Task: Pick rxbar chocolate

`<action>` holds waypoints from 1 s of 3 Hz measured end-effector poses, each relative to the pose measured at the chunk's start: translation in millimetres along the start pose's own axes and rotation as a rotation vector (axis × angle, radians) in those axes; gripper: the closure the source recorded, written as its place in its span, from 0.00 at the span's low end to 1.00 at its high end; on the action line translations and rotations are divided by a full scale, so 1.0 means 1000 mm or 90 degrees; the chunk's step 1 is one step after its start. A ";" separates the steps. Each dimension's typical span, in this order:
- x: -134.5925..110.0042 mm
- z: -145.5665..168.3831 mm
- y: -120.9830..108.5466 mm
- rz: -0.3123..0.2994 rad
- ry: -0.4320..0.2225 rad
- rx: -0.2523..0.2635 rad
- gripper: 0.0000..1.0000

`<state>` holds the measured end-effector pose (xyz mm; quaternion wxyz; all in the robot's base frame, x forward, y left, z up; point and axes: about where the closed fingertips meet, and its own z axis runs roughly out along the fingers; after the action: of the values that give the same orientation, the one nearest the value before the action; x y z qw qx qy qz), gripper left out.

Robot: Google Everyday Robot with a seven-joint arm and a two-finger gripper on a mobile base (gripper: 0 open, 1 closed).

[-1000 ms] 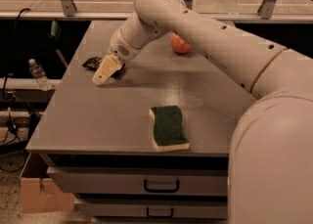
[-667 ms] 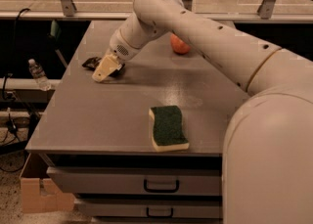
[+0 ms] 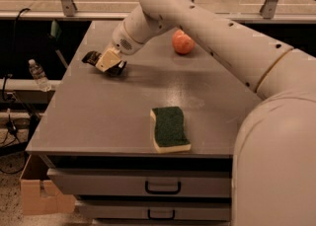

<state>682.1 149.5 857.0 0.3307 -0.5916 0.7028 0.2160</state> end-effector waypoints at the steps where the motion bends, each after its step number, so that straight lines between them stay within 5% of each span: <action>1: -0.019 -0.019 0.007 -0.024 -0.034 -0.003 1.00; 3: -0.058 -0.076 0.031 -0.065 -0.196 -0.057 1.00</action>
Offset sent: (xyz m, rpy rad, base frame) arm -0.0477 -0.0086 0.1093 0.2740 -0.1041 0.1690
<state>640.8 143.3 948.0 0.4184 -0.6009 0.6025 0.3177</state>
